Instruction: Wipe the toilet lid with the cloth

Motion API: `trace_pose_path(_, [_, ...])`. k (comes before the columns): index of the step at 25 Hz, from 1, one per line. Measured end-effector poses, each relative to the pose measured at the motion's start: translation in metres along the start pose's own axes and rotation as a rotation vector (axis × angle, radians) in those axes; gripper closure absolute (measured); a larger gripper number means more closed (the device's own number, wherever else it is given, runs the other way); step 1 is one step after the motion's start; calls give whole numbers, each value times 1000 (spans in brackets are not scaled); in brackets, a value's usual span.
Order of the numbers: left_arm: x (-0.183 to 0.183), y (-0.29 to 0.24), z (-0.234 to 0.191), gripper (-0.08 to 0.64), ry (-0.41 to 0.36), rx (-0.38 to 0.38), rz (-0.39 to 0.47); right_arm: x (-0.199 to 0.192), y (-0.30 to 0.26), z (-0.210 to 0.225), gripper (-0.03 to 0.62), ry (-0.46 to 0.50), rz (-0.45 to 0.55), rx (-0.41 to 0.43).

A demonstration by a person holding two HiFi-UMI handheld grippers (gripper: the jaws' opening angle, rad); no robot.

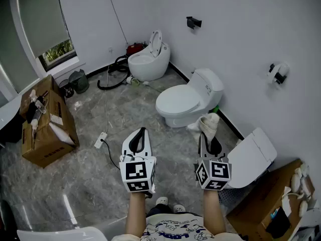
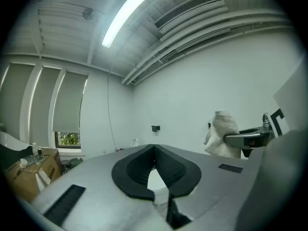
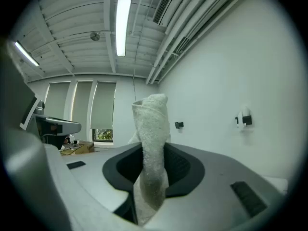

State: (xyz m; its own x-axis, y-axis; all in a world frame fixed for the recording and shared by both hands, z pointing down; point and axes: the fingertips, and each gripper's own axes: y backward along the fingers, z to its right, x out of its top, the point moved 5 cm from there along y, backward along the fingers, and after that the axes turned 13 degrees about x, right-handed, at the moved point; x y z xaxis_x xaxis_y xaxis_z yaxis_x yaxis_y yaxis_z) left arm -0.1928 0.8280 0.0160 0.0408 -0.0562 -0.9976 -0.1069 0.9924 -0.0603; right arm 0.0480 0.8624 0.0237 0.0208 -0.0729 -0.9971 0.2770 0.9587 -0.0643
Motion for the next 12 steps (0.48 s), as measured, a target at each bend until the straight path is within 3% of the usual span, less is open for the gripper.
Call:
trace_pose_path(4, [3, -3, 3, 557, -3, -13, -42, 2, -5, 3, 492, 4, 1, 0])
trace_pose_path(12, [4, -12, -9, 557, 11, -13, -16, 0, -18, -7, 492, 2, 5, -2])
